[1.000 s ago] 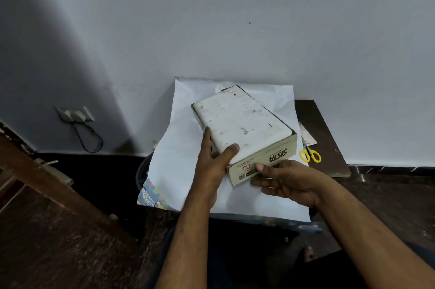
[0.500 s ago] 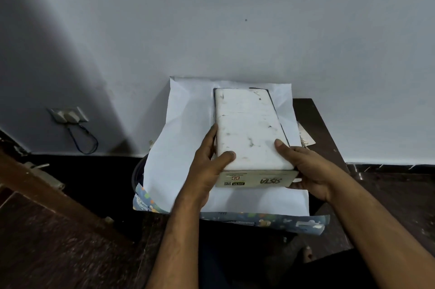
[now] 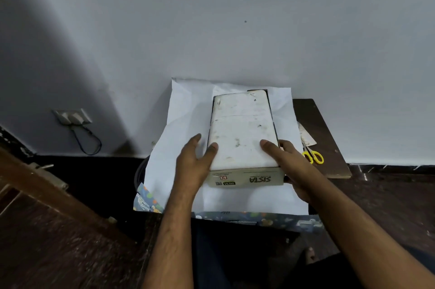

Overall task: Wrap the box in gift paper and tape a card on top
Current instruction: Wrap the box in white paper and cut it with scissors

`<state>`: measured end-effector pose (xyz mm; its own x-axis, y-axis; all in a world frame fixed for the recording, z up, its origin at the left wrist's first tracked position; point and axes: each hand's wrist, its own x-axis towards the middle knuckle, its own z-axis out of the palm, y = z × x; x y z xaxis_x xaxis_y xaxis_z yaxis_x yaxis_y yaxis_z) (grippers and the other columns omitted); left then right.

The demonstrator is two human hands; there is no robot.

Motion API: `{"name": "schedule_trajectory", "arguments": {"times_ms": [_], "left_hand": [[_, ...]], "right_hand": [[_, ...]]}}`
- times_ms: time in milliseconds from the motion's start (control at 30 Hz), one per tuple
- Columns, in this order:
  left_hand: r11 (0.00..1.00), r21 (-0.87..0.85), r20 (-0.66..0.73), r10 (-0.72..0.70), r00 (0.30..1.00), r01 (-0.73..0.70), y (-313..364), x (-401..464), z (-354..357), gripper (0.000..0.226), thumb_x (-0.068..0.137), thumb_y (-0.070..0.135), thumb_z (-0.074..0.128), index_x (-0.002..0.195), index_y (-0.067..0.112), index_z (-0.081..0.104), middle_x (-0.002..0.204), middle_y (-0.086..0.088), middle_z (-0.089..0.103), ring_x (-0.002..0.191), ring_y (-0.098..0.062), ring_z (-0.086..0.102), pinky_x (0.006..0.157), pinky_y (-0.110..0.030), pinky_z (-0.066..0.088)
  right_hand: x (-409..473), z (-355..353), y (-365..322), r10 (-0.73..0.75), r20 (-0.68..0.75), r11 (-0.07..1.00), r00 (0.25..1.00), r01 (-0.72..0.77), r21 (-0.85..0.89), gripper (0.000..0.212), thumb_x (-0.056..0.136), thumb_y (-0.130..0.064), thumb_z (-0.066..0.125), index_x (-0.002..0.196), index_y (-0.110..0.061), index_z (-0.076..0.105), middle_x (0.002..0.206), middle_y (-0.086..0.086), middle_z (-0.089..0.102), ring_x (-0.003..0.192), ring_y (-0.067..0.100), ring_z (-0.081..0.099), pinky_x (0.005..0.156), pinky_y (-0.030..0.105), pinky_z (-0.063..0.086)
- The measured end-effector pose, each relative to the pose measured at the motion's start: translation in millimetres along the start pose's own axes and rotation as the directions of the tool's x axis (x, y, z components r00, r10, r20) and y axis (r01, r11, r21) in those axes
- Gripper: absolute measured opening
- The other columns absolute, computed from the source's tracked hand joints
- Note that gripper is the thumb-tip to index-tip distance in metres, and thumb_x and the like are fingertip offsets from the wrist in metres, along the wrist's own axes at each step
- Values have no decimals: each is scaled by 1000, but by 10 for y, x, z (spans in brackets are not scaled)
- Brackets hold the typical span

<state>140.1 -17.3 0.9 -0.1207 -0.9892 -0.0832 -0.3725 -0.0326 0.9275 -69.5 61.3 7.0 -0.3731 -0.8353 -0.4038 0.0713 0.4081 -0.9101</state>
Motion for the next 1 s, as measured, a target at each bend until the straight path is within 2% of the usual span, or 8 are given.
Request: {"name": "schedule_trajectory", "arguments": {"times_ms": [233,400,467,600,700,800,900,1000], "left_hand": [[974,139,-357,-117,927,176,-360,100,-598,49,93,40,68,133,12,62,133,-11,63,124,-33,58,105,-43,48],[836,247,-370,-386,845,490,-683,216,-828,65,92,56,62,135,9,48,132,-17,59,125,-43,53,114,-58,31],[831,200,-331,-442,834,519,-755,236,-843,66,92,56,64,133,6,48,132,-17,59,123,-43,54,112,-58,34],[830,315,-360,-344,867,460,-618,253,-693,72,88,55,67,138,9,45,141,-21,50,130,-44,49,114,-57,32],[894,395,-345,-68,936,211,-328,192,-497,75,92,53,66,148,10,41,146,-20,45,135,-42,45,114,-54,33],[975,223,-244,65,967,-9,-57,101,-282,75,97,56,57,155,13,35,154,-12,40,141,-30,40,115,-41,34],[988,-73,-156,-149,976,139,27,40,-69,77,93,68,54,150,19,38,143,-6,51,134,-29,49,113,-46,41],[908,-294,-59,-328,943,298,-85,32,6,72,81,71,68,125,18,48,124,0,59,110,-26,62,91,-45,56]], "right_hand": [[96,459,-51,-10,69,998,998,6,59,64,94,-54,62,145,-27,34,123,1,65,98,22,70,67,32,53],[155,608,-54,21,42,999,999,-22,35,54,98,-50,54,141,-23,36,113,4,64,91,24,67,64,33,51],[173,605,-69,27,44,999,999,-27,17,52,97,-50,54,139,-23,38,113,5,63,91,25,66,67,35,52],[195,530,-95,24,37,999,999,-25,30,42,97,-46,56,130,-21,48,113,6,63,89,26,65,66,35,52],[188,391,-136,7,27,998,1000,-9,55,32,96,-42,61,121,-21,60,110,6,70,87,26,66,68,36,53],[183,221,-176,-13,58,997,998,9,72,24,94,-35,66,112,-21,71,107,5,77,88,25,69,74,38,53],[138,102,-221,-13,172,998,985,3,61,20,93,-29,68,108,-18,75,108,6,78,91,24,72,81,38,54],[119,42,-241,-13,234,998,972,-2,64,18,94,-26,67,109,-18,75,110,6,77,96,24,73,89,41,55]]}}
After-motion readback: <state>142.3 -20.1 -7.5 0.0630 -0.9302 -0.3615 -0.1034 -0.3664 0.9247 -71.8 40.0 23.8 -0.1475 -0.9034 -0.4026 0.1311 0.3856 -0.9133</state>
